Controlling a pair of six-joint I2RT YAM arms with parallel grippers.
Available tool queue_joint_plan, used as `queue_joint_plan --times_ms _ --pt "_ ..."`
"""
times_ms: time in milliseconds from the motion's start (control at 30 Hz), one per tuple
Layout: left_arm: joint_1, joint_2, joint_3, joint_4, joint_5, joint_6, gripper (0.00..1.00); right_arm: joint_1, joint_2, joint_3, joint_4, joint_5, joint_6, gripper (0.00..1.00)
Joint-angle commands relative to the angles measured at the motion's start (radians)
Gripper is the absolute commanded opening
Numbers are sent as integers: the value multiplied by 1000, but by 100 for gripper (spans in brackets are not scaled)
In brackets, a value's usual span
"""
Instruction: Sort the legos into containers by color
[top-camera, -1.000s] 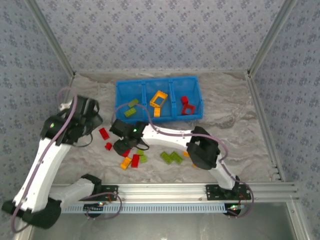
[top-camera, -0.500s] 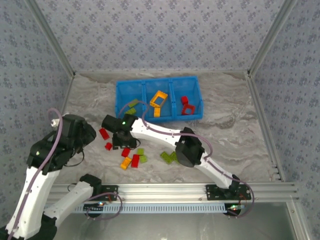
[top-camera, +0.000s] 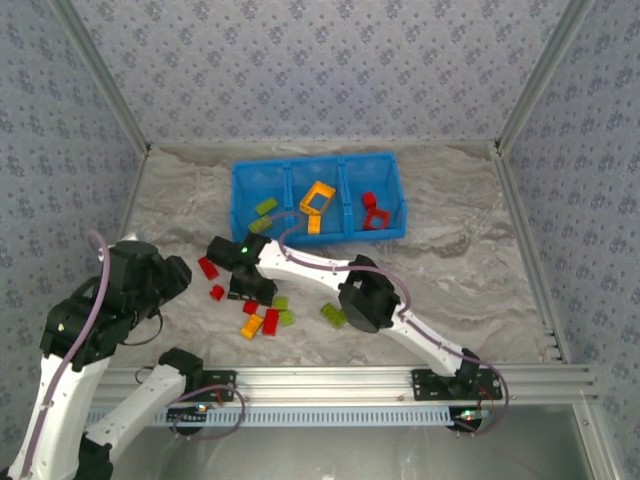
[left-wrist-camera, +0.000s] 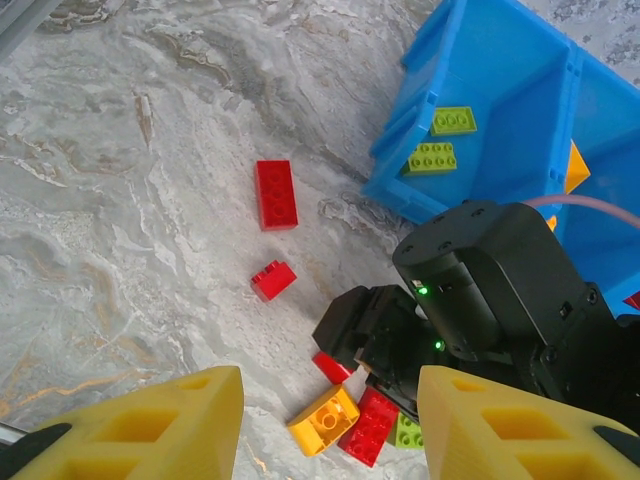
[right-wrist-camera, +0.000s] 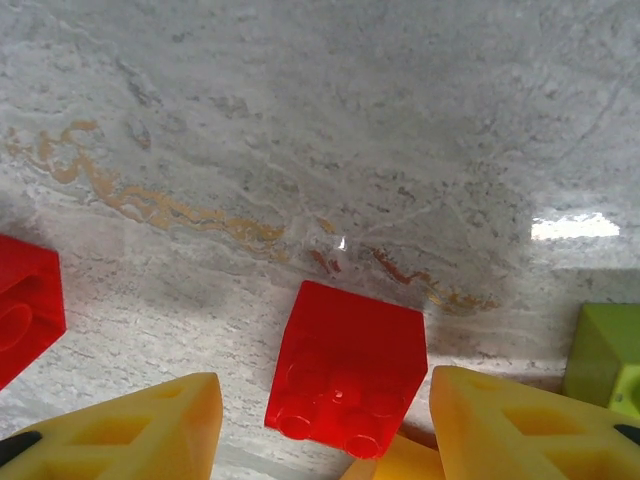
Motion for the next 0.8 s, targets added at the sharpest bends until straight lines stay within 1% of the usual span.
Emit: queue_joint_plan --times_ms 0,67,167,267,333,367,433,533,633,700,767 --pt "-7 -2 3 -12 13 21 49 -6 44 13 -36 -3 74 54" --pt "-6 -2 5 -10 11 22 49 -4 56 13 -38 -5 83 52" --pt "-7 -3 4 -7 15 22 49 -4 65 9 -32 -11 93 47" --pt "-7 -8 -6 -2 21 25 49 -9 62 21 -33 12 79 34" --pt "-7 -11 -15 7 36 32 49 -10 44 48 -52 66 45 27" --pt "-7 -13 -25 16 48 39 49 -10 25 58 -57 97 22 25" --pt "-7 -10 -39 37 79 56 49 -13 -27 63 -74 169 -30 24" --pt "-7 -1 -68 80 151 69 49 -31 -141 37 -148 311 -101 23" --pt "-8 5 -121 143 224 72 49 -90 -319 -126 -159 429 -161 22" --pt "-17 18 -156 180 265 73 49 -153 -476 -283 -128 494 -217 23" --pt "-40 34 -194 222 293 73 49 -239 -598 -431 -81 505 -293 22"
